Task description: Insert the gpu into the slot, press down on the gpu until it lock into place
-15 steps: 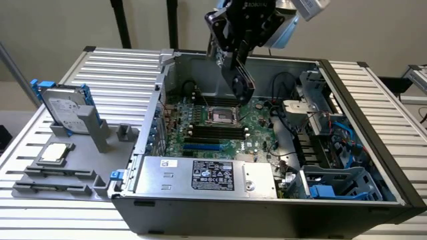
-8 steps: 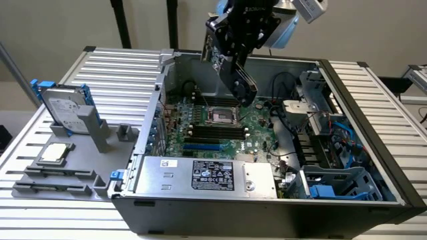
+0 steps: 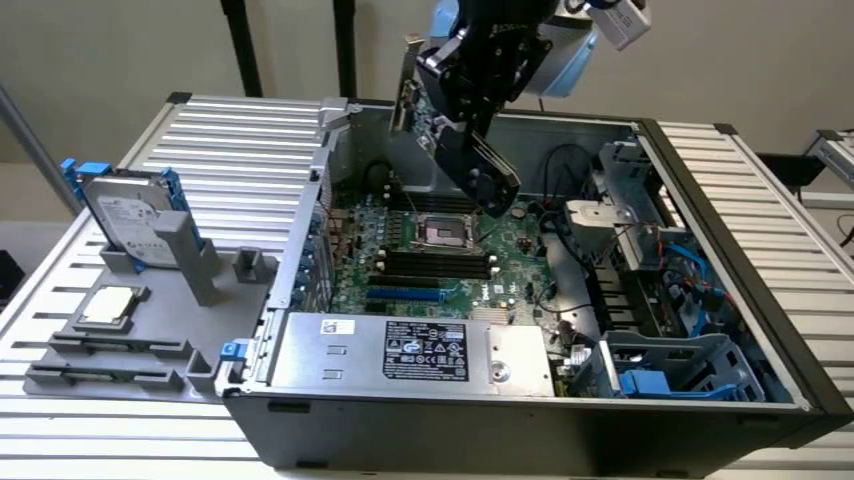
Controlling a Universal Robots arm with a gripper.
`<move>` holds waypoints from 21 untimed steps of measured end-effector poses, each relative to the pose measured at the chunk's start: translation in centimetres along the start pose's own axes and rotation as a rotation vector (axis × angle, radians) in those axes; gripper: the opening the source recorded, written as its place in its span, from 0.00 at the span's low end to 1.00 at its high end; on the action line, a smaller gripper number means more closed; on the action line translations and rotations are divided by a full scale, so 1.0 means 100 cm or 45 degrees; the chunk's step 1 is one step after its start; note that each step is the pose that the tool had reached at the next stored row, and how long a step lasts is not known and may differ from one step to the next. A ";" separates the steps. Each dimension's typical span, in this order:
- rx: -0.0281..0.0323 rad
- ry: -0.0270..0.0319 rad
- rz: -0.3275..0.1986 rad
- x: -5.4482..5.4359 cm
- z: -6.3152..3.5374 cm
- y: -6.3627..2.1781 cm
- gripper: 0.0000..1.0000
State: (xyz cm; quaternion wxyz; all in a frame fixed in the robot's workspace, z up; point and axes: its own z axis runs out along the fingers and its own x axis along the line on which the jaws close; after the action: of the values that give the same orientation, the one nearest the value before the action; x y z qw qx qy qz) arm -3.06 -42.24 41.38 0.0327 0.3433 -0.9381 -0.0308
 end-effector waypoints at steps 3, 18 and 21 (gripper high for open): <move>0.0036 0.0042 -0.068 0.000 0.0018 -0.0002 0.26; 0.0466 0.0002 -0.417 0.000 0.0081 -0.0007 0.26; 0.0577 -0.0030 -0.486 0.000 0.0093 -0.0008 0.26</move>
State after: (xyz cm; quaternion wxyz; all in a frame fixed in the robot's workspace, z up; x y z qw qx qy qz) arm -3.06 -42.24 40.44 0.0174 0.5155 -0.8566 -0.0157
